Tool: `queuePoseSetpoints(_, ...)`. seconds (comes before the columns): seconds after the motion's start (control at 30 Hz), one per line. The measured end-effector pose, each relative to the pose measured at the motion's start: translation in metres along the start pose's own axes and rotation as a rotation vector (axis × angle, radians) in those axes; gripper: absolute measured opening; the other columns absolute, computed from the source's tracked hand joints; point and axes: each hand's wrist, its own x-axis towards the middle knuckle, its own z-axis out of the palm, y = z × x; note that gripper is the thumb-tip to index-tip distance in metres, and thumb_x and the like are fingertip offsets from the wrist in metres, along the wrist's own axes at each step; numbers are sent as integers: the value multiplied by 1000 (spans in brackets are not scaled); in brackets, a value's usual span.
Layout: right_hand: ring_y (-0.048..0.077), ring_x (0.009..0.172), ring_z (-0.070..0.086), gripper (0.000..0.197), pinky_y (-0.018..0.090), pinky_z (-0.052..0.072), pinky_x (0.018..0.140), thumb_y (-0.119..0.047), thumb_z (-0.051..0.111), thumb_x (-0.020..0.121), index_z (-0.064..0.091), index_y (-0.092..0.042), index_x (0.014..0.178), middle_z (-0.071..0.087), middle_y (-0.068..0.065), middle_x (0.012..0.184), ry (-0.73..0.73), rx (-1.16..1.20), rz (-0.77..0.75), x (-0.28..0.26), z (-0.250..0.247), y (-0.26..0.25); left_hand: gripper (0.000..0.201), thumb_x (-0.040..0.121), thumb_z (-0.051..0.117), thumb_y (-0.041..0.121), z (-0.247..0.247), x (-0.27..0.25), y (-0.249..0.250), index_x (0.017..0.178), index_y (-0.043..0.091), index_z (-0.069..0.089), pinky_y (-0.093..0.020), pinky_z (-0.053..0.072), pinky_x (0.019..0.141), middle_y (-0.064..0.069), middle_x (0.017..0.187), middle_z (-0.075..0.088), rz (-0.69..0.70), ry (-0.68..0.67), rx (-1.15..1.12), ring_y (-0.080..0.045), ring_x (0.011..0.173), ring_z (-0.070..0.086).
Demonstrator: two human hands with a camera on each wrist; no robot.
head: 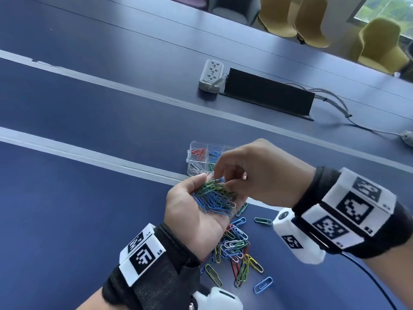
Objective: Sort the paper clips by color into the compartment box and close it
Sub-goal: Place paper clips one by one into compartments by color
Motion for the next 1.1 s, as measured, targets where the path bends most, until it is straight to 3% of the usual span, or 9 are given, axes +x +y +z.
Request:
queuePoseSetpoints(0.2,9,66,55,20,16,43,64,-13,64,79,70,-23,94,61,-9,73,10,29,-56,-5,-3,9,31,89,38,17,1,1,0,100,-1,60,-54,46,93,-25,117,61,-7,36,46,-39,111,59)
queuePoseSetpoints(0.27,8,67,54,19,14,41,65,-14,64,80,72,-24,94,63,-6,81,0,37,-82,-7,-5,11,36,89,37,17,1,1,0,91,-3,66,-54,43,95,-25,108,65,8,24,50,-38,103,62)
queuePoseSetpoints(0.47,11,76,51,17,29,47,79,-20,65,81,70,-23,97,66,0,99,-90,-47,-121,-9,3,7,38,85,36,18,-2,2,0,97,-5,64,-38,40,91,-17,82,62,9,4,31,-30,67,62)
queuePoseSetpoints(0.63,11,71,48,8,28,46,73,-21,65,79,67,-22,87,56,-7,82,-77,-67,-116,-8,4,8,34,83,39,17,-3,2,0,96,-4,63,-42,34,104,-19,102,58,6,38,54,-30,95,53)
queuePoseSetpoints(0.7,10,69,49,8,24,43,70,-20,66,78,68,-21,86,60,-6,81,-59,-44,-120,-8,2,9,34,85,37,17,-1,1,0,99,-2,62,-44,37,102,-19,99,61,6,33,53,-31,92,56)
queuePoseSetpoints(0.77,9,66,51,7,22,43,68,-21,67,78,69,-21,85,67,-5,79,-39,-29,-104,-7,-1,10,39,88,35,18,0,1,0,107,-5,61,-46,42,97,-20,99,63,10,32,54,-33,91,58)
queuePoseSetpoints(0.93,-4,59,60,9,4,42,62,-15,70,77,72,-22,83,70,-14,65,-33,72,-61,-7,-9,13,49,91,33,19,-2,1,1,128,-7,51,-51,42,99,-25,128,57,0,33,61,-37,120,53)
queuePoseSetpoints(1.0,-9,57,58,10,3,40,59,-14,71,77,74,-19,84,63,-20,58,-18,107,-35,-5,-13,16,47,91,33,19,-1,1,0,125,-6,55,-51,43,97,-26,125,59,13,57,83,-39,117,56)
queuePoseSetpoints(1.1,-1,68,61,10,11,46,64,-16,73,77,75,-18,87,68,-12,66,54,100,29,0,-21,25,45,90,33,18,0,0,1,118,-5,59,-49,43,96,-27,117,63,12,62,104,-40,108,59)
